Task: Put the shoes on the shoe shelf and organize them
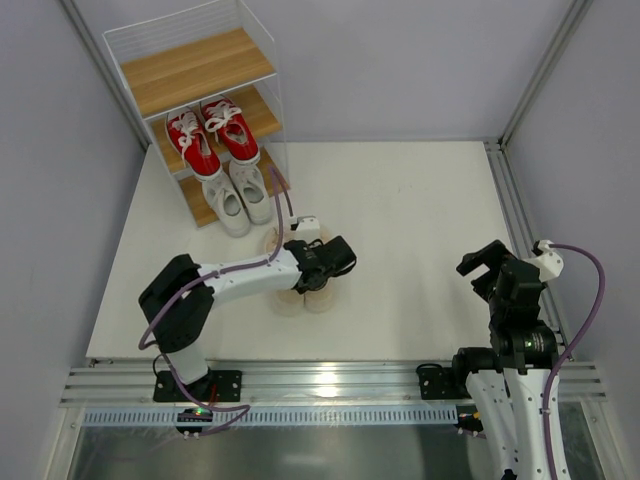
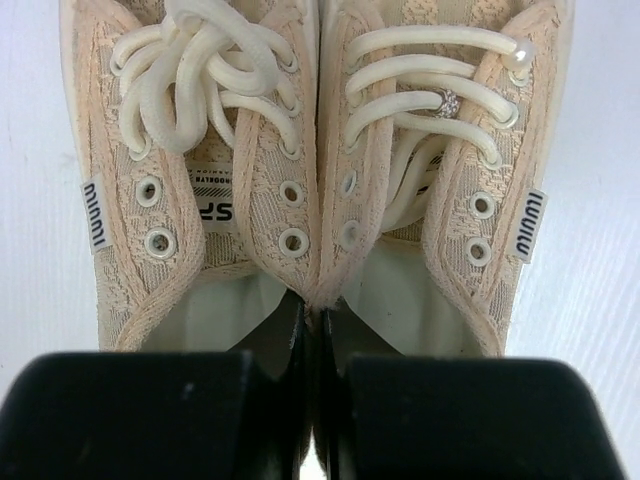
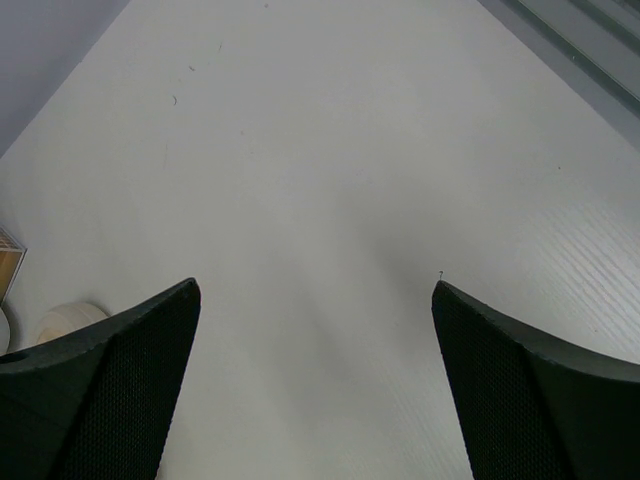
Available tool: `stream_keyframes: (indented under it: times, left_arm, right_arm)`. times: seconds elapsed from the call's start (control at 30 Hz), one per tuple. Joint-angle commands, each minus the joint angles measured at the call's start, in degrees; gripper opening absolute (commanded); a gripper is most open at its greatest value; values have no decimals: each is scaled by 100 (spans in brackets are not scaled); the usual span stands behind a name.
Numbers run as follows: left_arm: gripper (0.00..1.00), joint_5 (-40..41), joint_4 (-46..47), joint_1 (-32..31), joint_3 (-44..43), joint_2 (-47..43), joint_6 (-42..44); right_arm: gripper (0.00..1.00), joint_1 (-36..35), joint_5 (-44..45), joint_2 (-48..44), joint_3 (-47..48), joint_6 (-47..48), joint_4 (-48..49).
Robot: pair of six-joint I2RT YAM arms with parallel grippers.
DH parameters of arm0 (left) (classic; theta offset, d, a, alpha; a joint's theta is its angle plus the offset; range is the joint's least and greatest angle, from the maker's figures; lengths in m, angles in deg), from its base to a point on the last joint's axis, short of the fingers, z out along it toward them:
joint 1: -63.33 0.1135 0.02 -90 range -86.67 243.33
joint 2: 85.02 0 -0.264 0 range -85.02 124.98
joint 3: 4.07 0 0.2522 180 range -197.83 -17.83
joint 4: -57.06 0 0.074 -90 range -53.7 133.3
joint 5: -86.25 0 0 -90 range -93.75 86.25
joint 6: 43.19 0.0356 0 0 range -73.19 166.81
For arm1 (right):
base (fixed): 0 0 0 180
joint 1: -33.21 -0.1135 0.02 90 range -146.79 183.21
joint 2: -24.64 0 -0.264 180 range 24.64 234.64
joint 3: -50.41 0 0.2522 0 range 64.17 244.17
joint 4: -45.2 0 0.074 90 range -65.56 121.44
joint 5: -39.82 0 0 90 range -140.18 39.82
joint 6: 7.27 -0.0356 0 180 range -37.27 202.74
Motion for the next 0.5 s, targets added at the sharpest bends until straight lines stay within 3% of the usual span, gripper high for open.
stream_keyframes:
  times: [0.0, 0.4, 0.43, 0.47]
  left_arm:
    - [0, 145, -130, -110, -385, -303, -132]
    - [2, 153, 740, -839, -675, -126, 332]
    - [7, 249, 880, -926, -553, -188, 490]
    - [27, 285, 1038, -945, -508, -284, 535]
  right_arm:
    - [97, 0, -52, -37, 12, 118, 194]
    - [97, 0, 0, -125, 47, 188, 97]
    - [97, 0, 0, -134, 39, 188, 106]
    - [97, 0, -17, -134, 39, 180, 132]
